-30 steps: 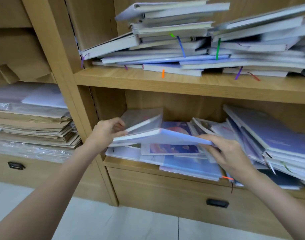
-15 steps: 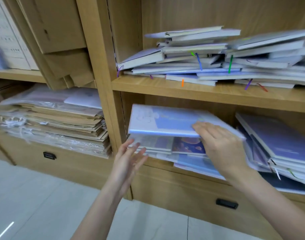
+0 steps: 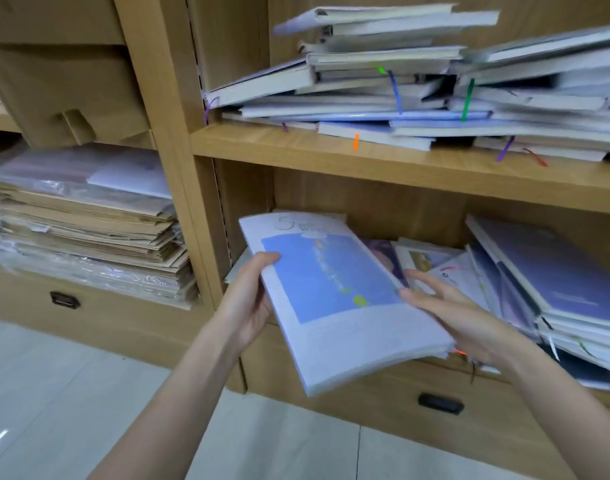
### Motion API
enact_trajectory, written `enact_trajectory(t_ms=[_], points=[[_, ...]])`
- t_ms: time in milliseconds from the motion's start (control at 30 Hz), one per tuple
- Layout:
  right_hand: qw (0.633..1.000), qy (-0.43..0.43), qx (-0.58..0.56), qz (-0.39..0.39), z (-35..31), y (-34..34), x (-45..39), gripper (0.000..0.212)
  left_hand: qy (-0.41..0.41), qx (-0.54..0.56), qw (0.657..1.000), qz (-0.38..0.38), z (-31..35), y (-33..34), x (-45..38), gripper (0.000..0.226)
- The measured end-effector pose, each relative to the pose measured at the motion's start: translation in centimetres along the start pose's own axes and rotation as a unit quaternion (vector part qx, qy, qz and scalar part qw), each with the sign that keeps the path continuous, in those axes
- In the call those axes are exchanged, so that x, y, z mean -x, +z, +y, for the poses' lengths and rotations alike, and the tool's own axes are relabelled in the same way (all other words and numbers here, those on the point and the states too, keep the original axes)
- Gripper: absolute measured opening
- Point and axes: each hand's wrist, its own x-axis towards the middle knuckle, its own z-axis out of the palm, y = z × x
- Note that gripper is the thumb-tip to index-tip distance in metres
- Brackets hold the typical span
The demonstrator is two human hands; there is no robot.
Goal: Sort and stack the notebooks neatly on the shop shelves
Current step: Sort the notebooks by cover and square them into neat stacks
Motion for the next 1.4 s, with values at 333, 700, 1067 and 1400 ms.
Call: enact_trajectory(t_ms=[333,700,1067,1400], points=[[0.965,-0.110,-0.152,0.183,-4.4,5.4,-8.0,0.014,0.125,-0.009,0.978,0.164,-1.7,-4.2,-3.4,0.029],[0.994,0.027,-0.100,0.027,-2.3,8.0,-10.5,0.016,0.365,-0.801,0.473,0.035,-5.6,-8.7,-7.9,0.082],[0.849,0.052,-0.523,0.052,-1.6,6.7,-11.3,0.022,0.501,-0.748,0.430,0.062,-1.0,-9.8,-10.3,0.038],[0.945,-0.149,0.281,0.080,0.6,14.3,-14.1,0.046,0.509,-0.731,0.437,0.124,3.4,-5.6,-11.0,0.051]])
